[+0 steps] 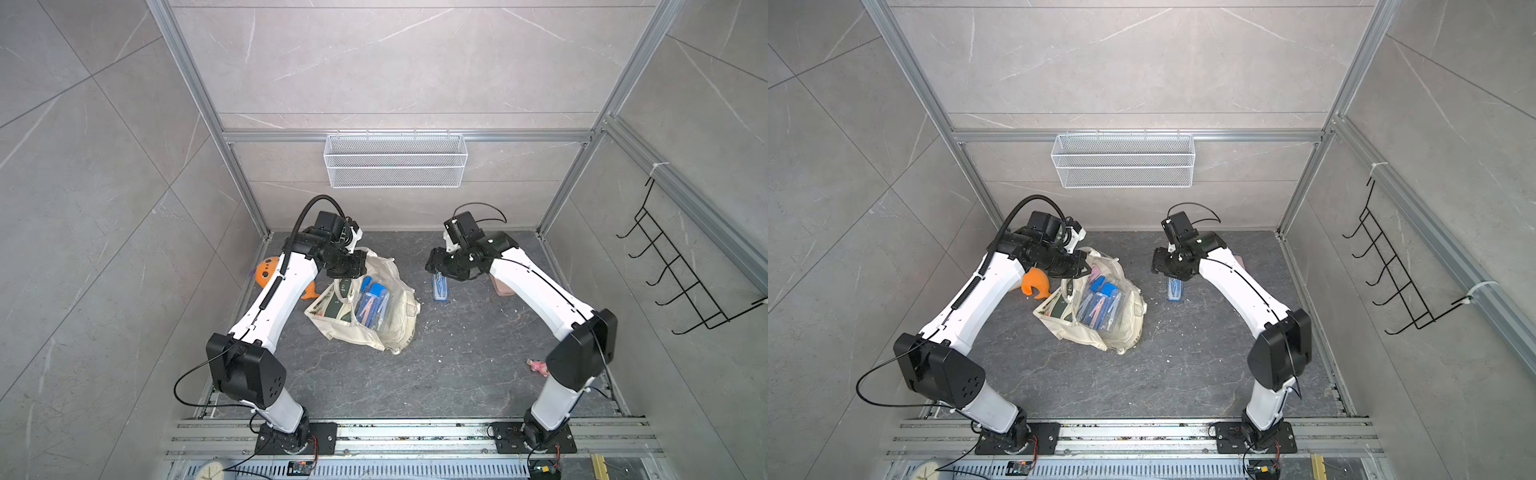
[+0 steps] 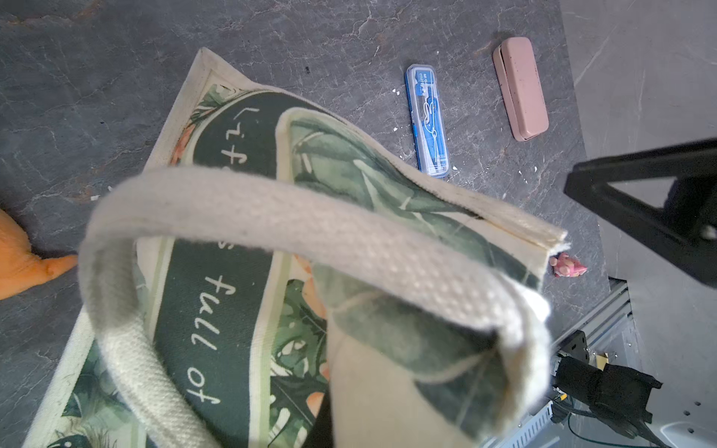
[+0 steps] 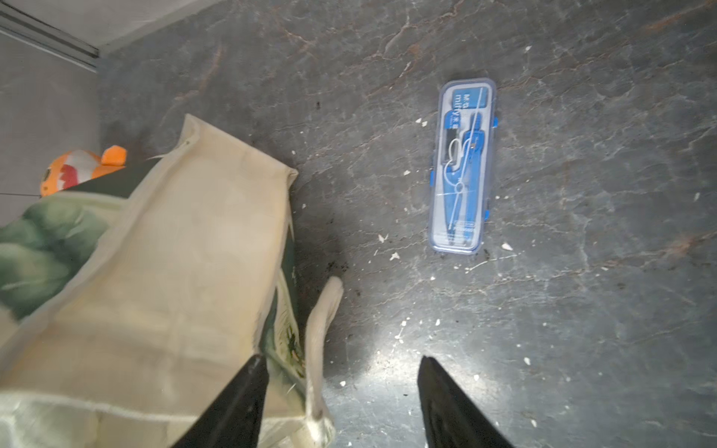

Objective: Take out the compass set from the canvas bag
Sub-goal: Place the compass set at the center of the board, then adjust the canvas bag at the center of the board.

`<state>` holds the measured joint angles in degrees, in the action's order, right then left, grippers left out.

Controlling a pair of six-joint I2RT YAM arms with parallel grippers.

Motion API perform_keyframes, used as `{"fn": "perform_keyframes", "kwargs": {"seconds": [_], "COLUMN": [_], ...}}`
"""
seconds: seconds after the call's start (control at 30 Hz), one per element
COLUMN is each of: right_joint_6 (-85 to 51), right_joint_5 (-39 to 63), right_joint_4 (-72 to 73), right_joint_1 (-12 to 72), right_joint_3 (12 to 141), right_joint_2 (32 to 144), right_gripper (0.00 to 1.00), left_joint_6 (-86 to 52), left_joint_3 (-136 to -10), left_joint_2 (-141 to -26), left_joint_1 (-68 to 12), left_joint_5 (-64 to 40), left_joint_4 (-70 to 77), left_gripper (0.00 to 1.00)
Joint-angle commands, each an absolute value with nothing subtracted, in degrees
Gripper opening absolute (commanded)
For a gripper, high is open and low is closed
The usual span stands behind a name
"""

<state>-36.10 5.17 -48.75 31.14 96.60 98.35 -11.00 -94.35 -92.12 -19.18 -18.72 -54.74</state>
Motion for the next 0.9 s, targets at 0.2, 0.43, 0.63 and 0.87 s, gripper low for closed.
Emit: {"fn": "perform_keyframes", "kwargs": {"seconds": [0.2, 0.43, 0.63, 0.87], "right_joint_6": [-40.3, -43.0, -44.4, -43.4], "right_joint_5": [-0.7, 2.5, 7.4, 11.9], "right_joint_4": [-35.3, -35.5, -35.4, -37.6], "right_joint_1": [50.4, 56.2, 56.1, 56.0], "right_joint_3": [86.6, 89.8, 93.6, 102.9], "right_joint_2": [90.1, 100.0, 108.4, 115.6], "right_gripper": [0.56, 0.51, 0.50, 0.51], "left_joint_6": [-10.0, -10.5, -10.4, -8.3], "left_joint_3": [-92.8, -93.8, -98.3, -106.1], "left_joint_2": [-88.0, -88.1, -90.9, -95.5], "left_joint_1": [-19.0, -19.0, -18.9, -19.0], "left_joint_5": [-21.2, -19.9, -12.2, -1.0], "left_joint_4": [-55.3, -57.6, -62.2, -69.5], "left_gripper": [0.00, 0.00, 0.00, 0.05]}}
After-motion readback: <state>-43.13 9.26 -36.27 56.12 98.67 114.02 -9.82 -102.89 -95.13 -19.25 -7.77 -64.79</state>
